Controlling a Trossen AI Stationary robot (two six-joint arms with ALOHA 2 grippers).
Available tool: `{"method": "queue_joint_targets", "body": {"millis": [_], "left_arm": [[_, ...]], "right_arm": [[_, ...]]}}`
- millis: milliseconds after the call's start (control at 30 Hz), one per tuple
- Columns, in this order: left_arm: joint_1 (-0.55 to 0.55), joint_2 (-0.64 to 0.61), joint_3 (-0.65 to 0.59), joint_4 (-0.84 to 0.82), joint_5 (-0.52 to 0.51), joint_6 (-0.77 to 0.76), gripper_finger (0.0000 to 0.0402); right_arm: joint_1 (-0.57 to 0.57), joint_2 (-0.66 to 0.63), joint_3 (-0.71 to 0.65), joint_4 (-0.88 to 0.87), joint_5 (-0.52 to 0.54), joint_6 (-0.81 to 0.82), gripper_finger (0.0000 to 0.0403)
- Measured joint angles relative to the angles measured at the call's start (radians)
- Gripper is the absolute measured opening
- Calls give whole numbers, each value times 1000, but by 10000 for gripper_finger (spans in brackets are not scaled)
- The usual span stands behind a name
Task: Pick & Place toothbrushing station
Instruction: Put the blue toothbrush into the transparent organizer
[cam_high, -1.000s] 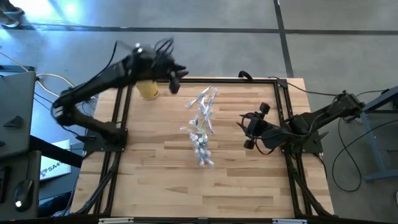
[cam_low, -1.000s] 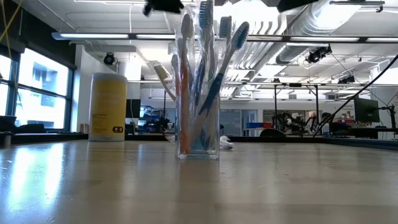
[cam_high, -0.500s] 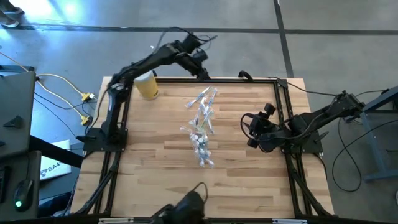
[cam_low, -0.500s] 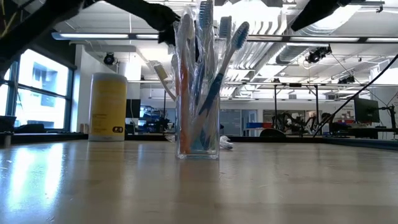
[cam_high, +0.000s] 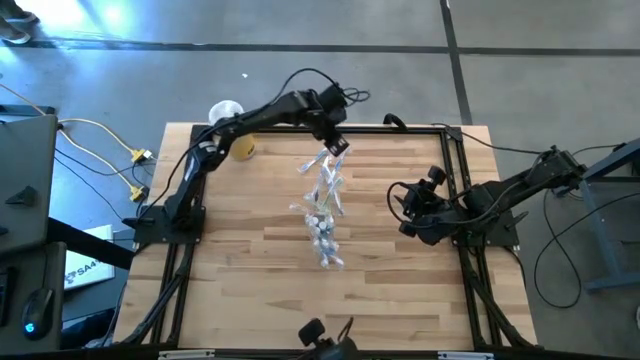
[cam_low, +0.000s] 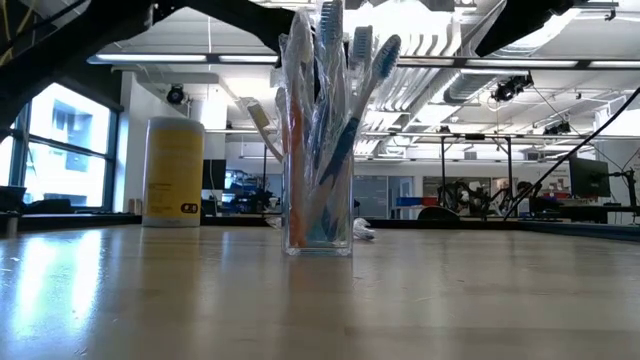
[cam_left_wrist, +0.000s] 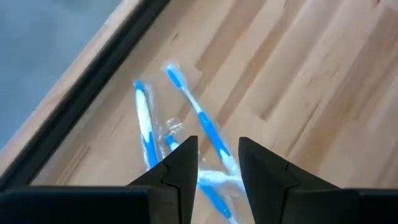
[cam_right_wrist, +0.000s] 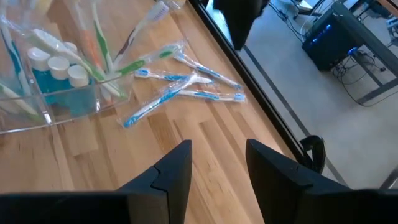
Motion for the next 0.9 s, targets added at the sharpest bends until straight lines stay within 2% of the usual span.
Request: {"method": "queue_joint_targets", "body": {"millis": [200,567,767,900], "left_arm": [[-19,77,-2,61,16,-10,113],[-29,145,0,49,19,-34,113],[-58,175,-2,37,58,15,113],[-76,187,-1,59,38,77,113]], "right_arm": [[0,0,0,1,-3,0,144],[0,0,0,-1,-8,4,144],[0,0,0,-1,-8,4,144],[0,0,0,-2,-8,10,144]]}}
